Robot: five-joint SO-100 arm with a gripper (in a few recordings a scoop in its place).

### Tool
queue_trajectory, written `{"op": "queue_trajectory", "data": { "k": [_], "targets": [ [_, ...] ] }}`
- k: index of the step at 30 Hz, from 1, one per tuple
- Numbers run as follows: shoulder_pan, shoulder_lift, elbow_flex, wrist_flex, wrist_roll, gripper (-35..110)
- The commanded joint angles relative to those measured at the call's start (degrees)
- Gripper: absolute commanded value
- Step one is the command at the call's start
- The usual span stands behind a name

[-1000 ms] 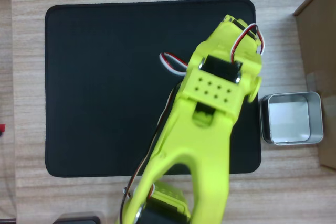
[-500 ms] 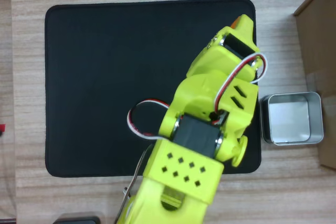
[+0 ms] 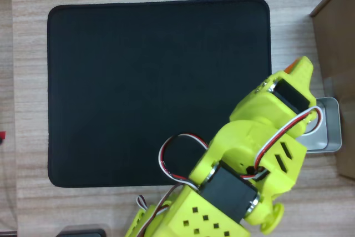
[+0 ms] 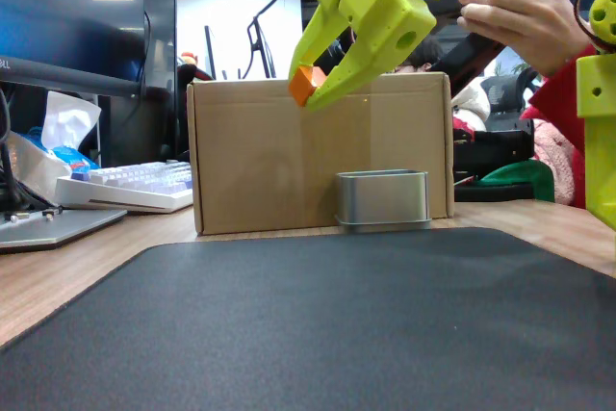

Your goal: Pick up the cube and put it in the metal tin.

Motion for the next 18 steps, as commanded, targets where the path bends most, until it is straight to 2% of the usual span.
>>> {"op": "queue_trajectory", "data": {
  "k": [1,7,13,18],
  "targets": [
    [2.37,2.29,1.14,0.53,-1.14,0],
    [8.17,0.88,3.16,0.79,-8.96,0],
    [17.58,-9.14,-1.67,0.70,-16.52,0],
    [18.02,-13.01,-0.09,-2.90,-19.78,0]
  ]
}}
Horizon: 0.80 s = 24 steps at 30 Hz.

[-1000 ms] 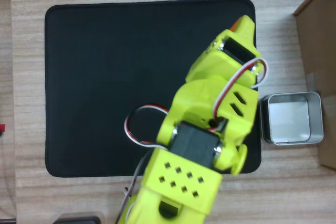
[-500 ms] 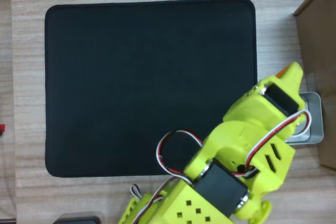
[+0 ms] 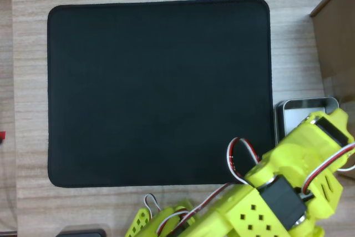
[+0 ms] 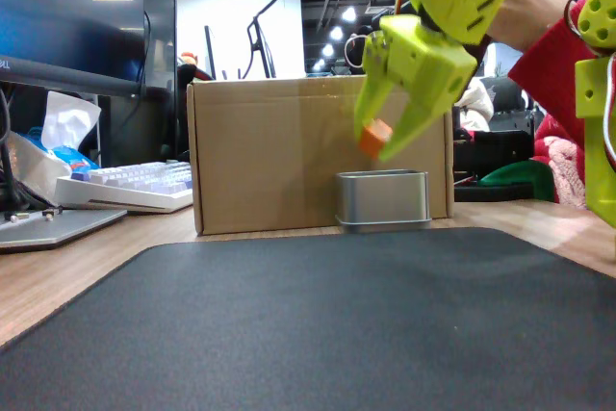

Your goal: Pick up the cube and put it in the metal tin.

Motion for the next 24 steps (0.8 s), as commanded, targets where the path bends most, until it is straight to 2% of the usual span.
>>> {"op": "queue_trajectory", "data": {
  "k": [1,6,14,21,24],
  "targets": [
    [0.53,0.53,1.14,-1.67,-0.88,1],
    [0.00,1.23,3.69,-3.25,1.76,23],
    [-4.31,10.99,4.75,-2.02,5.98,23],
    [-14.59,20.74,2.29,-1.23,11.43,23],
    [-22.15,23.55,1.76,-1.23,12.74,23]
  ]
}}
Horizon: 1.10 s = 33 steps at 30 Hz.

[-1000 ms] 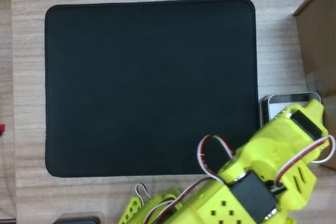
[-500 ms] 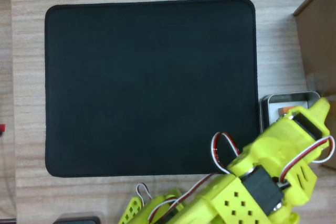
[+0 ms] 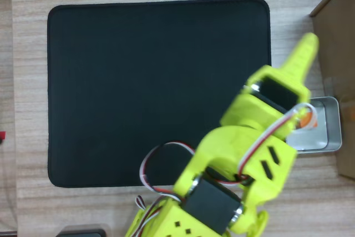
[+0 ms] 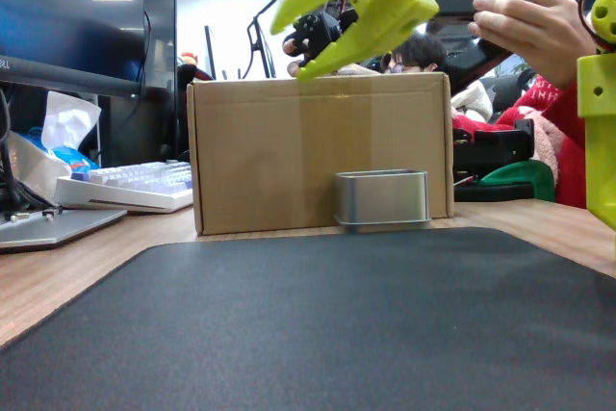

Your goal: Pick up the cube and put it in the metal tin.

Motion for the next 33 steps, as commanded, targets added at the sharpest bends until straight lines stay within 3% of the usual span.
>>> {"op": "queue_trajectory", "data": {
  "k": [1,8,14,15,23,33],
  "targets": [
    [-3.69,2.37,-1.93,0.26,1.49,23],
    [-18.11,5.27,0.79,0.00,3.87,23],
    [-27.51,17.75,14.41,-1.76,3.43,22],
    [-28.56,19.95,16.35,-1.76,2.37,16],
    [-31.29,33.93,28.04,-1.32,-2.29,7],
    [-32.34,45.09,33.93,8.88,-5.27,0]
  ]
}}
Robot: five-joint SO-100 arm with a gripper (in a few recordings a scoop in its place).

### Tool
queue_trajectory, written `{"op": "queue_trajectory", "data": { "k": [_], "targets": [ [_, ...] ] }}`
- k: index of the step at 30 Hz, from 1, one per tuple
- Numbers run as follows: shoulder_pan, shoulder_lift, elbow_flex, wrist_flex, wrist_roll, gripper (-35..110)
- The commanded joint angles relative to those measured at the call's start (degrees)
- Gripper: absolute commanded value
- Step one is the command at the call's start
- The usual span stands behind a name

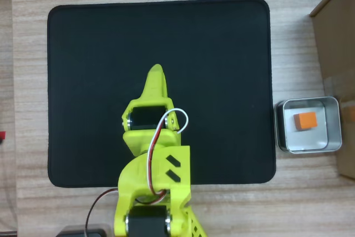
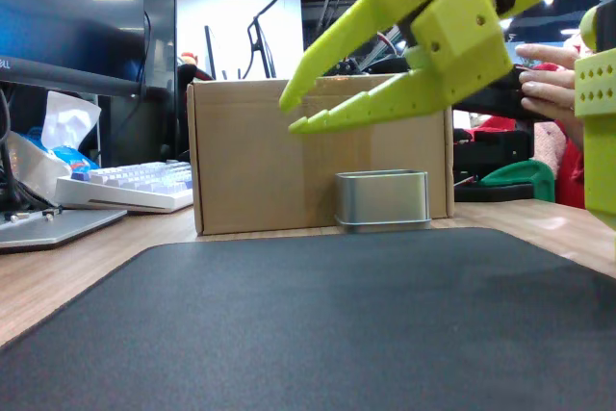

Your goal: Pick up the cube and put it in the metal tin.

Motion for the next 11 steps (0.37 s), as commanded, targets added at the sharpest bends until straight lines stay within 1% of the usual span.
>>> {"op": "queue_trajectory", "data": {
  "k": [1,5,7,11],
  "targets": [
    [1.14,1.32,0.62,1.23,-0.97,0],
    [0.97,1.32,1.49,4.92,-1.05,0],
    [0.53,1.32,1.49,9.40,-1.58,0],
    [1.23,1.32,1.49,9.49,-1.05,0]
  ]
}}
